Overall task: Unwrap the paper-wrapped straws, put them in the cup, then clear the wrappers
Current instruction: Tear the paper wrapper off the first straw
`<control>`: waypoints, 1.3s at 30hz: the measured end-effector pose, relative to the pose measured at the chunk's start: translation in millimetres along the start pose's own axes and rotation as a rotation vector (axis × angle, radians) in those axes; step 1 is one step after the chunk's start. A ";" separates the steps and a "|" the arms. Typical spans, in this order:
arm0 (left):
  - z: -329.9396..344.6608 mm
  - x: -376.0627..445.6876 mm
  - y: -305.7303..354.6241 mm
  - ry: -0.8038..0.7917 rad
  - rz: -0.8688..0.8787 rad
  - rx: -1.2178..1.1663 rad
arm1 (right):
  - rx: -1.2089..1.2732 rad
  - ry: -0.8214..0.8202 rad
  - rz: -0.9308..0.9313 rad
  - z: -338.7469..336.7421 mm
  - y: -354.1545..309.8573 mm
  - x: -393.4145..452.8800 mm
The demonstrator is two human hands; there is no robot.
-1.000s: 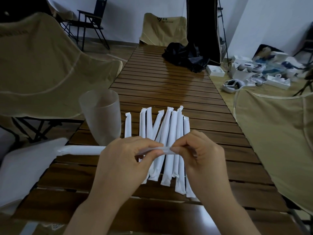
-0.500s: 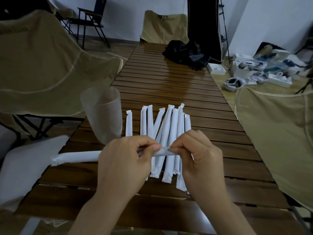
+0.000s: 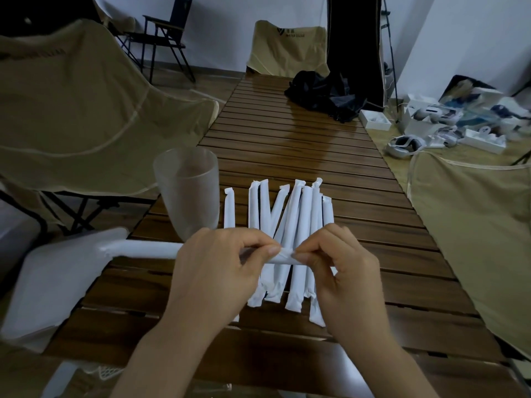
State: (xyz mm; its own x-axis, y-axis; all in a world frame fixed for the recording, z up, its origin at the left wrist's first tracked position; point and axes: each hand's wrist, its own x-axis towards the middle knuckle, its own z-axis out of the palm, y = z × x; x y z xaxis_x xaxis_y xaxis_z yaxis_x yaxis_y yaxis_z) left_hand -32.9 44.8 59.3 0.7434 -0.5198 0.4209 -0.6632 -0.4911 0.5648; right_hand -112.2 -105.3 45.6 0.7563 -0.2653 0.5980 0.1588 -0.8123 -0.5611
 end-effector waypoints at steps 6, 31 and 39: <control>2.8 -1.9 -3.3 -0.112 0.047 -0.086 | -0.074 -0.101 0.026 -3.3 4.1 1.6; 1.5 -5.0 8.4 0.115 -0.076 -0.019 | 0.069 0.062 0.201 -7.4 -1.5 8.3; 3.6 -5.3 17.5 0.137 -0.049 0.020 | 0.023 0.190 0.297 -3.5 2.3 4.7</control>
State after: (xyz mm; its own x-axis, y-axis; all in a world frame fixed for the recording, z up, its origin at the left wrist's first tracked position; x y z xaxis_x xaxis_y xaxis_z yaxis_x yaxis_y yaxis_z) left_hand -48.8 36.5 64.3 0.7788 -0.3953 0.4870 -0.6265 -0.5283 0.5731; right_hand -110.5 -110.3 49.1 0.6402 -0.5817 0.5017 -0.0340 -0.6739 -0.7380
